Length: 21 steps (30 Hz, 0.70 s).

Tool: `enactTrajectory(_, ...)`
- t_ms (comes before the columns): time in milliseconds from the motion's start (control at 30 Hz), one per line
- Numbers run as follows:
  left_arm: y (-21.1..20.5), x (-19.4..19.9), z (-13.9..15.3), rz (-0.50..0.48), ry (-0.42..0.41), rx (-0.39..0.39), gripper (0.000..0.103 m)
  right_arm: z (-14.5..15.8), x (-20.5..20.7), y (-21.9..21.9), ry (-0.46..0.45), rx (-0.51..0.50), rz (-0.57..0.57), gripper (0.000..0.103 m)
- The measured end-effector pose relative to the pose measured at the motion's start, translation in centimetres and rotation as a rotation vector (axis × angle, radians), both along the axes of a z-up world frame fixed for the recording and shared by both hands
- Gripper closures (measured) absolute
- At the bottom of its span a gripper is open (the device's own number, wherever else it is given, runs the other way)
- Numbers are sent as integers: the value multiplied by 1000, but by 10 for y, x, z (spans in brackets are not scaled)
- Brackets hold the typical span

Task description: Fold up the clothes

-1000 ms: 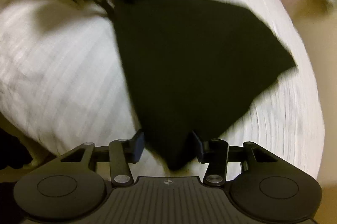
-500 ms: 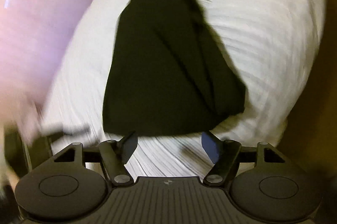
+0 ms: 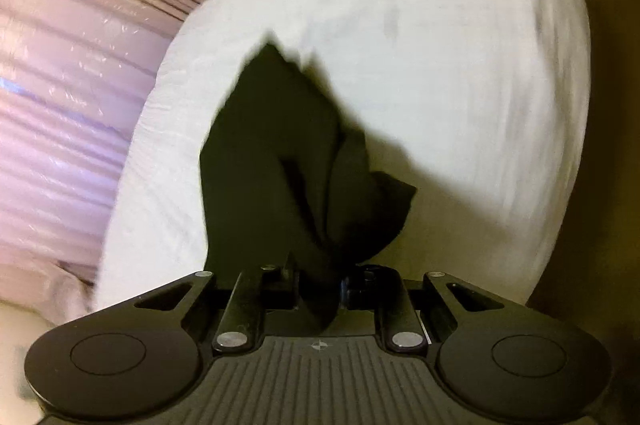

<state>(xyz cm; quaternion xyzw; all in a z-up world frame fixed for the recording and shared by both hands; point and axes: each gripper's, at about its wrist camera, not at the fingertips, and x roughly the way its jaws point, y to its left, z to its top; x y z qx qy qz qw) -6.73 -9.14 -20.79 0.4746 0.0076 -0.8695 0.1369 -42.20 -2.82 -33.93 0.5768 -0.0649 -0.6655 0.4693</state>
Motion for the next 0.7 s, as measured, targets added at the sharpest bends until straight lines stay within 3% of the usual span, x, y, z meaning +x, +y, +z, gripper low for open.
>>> enactTrajectory(133, 2, -26, 10, 5, 39, -12, 68, 39, -72, -21, 201, 51, 103, 88)
enactTrajectory(233, 7, -48, 14, 7, 44, -57, 67, 32, -126, -29, 246, 83, 138, 87)
enactTrajectory(300, 9, -66, 12, 8, 35, -100, 61, 11, -153, -41, 211, 108, 159, 87)
enactTrajectory(400, 12, -94, 6, -13, -3, -180, 54, -3, -161, -24, 160, 98, 128, 83)
enactTrajectory(433, 12, -104, 3, -31, -22, -214, 54, -6, -161, -17, 146, 90, 114, 68)
enactTrajectory(467, 12, -113, 1, -57, -38, -250, 51, -8, -162, -9, 131, 81, 100, 60)
enactTrajectory(567, 13, -140, -9, -190, -92, -423, 38, -17, -161, 17, 77, 52, 52, 60)
enactTrajectory(700, 5, -166, -32, -412, -161, -630, 35, -23, -131, 41, -28, 19, -23, 57)
